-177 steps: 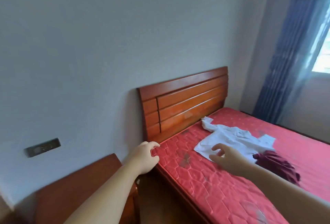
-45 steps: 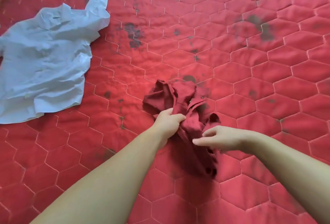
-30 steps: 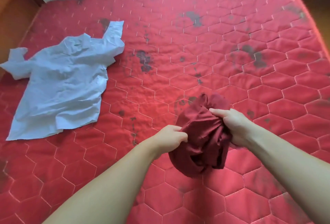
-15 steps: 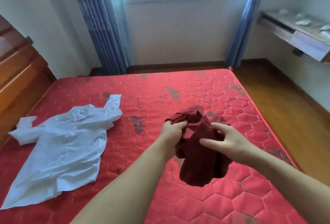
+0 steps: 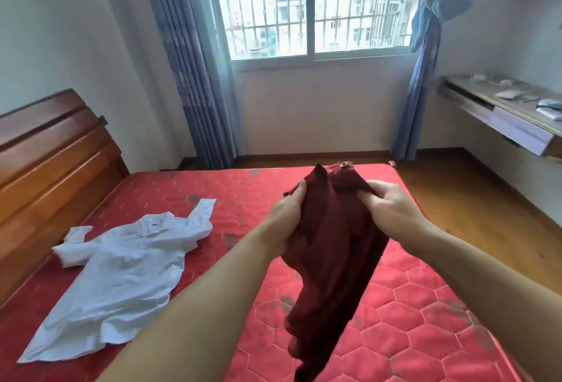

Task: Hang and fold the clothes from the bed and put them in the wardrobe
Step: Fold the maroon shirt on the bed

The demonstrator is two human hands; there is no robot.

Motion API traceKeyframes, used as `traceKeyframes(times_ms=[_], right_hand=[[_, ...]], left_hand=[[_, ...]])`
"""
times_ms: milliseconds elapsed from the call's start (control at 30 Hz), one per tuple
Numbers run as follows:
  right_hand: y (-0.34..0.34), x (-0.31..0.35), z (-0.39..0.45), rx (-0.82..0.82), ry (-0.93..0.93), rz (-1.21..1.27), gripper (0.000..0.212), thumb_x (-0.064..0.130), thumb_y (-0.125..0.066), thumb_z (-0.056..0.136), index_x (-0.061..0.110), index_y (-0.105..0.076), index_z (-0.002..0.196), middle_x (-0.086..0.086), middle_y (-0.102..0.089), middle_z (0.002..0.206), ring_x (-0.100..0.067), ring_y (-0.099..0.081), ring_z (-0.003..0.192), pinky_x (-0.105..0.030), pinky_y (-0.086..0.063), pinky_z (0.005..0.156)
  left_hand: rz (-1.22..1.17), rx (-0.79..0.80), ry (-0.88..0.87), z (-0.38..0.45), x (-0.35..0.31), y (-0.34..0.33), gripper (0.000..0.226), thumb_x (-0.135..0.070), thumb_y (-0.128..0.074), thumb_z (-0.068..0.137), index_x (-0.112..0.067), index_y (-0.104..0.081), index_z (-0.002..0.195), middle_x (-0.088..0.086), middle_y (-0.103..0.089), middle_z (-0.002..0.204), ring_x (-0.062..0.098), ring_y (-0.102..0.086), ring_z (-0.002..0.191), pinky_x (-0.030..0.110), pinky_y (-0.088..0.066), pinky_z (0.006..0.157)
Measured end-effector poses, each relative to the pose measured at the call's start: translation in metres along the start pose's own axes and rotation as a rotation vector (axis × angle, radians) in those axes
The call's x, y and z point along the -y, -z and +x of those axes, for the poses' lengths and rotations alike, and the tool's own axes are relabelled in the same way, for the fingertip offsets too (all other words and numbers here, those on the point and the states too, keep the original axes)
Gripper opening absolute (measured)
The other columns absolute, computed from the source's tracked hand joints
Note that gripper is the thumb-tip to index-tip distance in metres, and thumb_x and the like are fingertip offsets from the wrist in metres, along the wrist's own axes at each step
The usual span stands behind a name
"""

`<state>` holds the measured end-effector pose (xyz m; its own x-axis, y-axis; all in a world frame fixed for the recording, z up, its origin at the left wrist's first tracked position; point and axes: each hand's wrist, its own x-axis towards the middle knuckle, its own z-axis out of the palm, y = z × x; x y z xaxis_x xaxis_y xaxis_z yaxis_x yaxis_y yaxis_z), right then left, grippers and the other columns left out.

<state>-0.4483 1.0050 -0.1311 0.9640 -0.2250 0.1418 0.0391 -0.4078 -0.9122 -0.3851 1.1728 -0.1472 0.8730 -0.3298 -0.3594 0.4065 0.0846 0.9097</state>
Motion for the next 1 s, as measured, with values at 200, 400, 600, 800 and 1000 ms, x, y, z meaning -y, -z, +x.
traceKeyframes(times_ms=[200, 400, 600, 800, 1000], right_hand=[[0.059, 0.025, 0.002, -0.023, -0.176, 0.566, 0.016, 0.009, -0.054, 0.096, 0.010, -0.069, 0.101, -0.007, -0.073, 0.087, -0.013, -0.069, 0.070, -0.022, -0.058, 0.068], [0.085, 0.039, -0.004, 0.157, -0.179, 0.763, 0.023, 0.013, -0.050, 0.095, 0.013, -0.071, 0.084, -0.008, -0.073, 0.080, -0.017, -0.070, 0.069, -0.028, -0.060, 0.067], [0.077, 0.054, -0.010, 0.274, -0.227, 0.846, 0.023, 0.018, -0.048, 0.081, 0.007, -0.067, 0.088, -0.009, -0.066, 0.078, -0.022, -0.064, 0.069, -0.031, -0.054, 0.073], [0.080, 0.063, -0.005, 0.191, -0.179, 0.835, 0.040, 0.019, -0.037, 0.092, 0.008, -0.072, 0.076, -0.006, -0.070, 0.072, -0.018, -0.067, 0.064, -0.026, -0.056, 0.071], [0.101, 0.023, 0.005, 0.052, -0.174, 0.147, 0.015, 0.014, -0.064, 0.080, 0.016, -0.073, 0.070, -0.005, -0.064, 0.068, -0.020, -0.055, 0.067, -0.031, -0.045, 0.066]], left_hand=[[0.389, 0.076, -0.071, -0.019, 0.010, 0.005, 0.017, -0.031, -0.050, 0.101, -0.024, -0.065, 0.103, -0.006, -0.065, 0.078, 0.008, -0.061, 0.066, 0.033, -0.057, 0.072], [1.061, 0.176, 0.077, -0.024, 0.026, 0.012, 0.032, -0.007, -0.047, 0.089, -0.013, -0.071, 0.109, 0.002, -0.057, 0.086, 0.016, -0.047, 0.072, 0.025, -0.038, 0.056], [0.536, 0.201, -0.157, -0.036, 0.000, -0.027, 0.083, -0.024, -0.074, 0.085, -0.033, -0.024, 0.151, -0.002, -0.034, 0.152, 0.017, -0.040, 0.136, 0.037, -0.037, 0.107], [0.384, 0.301, -0.116, -0.045, -0.002, -0.051, 0.012, -0.026, -0.065, 0.093, -0.023, -0.068, 0.104, -0.003, -0.073, 0.104, 0.015, -0.067, 0.099, 0.043, -0.050, 0.101], [0.102, 0.150, -0.383, -0.040, -0.029, -0.043, 0.020, -0.007, -0.058, 0.095, -0.022, -0.072, 0.091, -0.004, -0.073, 0.087, 0.010, -0.066, 0.082, 0.024, -0.055, 0.084]])
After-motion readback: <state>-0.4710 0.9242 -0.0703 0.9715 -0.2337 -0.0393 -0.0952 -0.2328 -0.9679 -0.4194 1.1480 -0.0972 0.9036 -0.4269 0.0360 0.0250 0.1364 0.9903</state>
